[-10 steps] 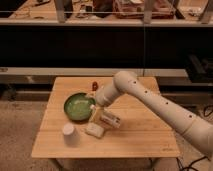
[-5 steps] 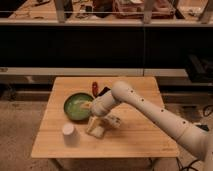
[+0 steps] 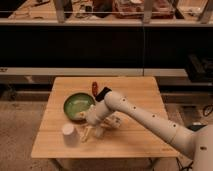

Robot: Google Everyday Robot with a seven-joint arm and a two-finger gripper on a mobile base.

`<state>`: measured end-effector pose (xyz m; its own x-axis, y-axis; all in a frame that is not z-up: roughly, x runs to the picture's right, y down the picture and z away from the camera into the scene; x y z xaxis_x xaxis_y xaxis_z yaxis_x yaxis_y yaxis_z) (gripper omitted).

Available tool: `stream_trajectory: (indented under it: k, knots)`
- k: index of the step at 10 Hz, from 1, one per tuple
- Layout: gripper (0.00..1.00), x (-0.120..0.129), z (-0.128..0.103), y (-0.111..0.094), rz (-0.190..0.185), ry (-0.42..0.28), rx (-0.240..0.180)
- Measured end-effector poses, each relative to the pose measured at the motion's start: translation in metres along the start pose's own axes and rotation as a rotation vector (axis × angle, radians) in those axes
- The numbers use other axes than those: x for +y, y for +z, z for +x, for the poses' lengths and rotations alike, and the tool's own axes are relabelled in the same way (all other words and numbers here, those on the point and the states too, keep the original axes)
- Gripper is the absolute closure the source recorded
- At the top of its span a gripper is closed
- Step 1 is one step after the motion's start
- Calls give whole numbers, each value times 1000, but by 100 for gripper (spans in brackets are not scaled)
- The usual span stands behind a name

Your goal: Place the ceramic cup in the ceramic bowl

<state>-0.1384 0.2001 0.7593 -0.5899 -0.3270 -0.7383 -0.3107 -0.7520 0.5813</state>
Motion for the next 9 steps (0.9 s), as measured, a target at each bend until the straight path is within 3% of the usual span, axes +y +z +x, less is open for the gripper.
stream_trajectory:
  k: [3,9]
  knots:
    - [20,3,7,16,-4,-19,53]
    - [20,-1,1,35,12,9,106]
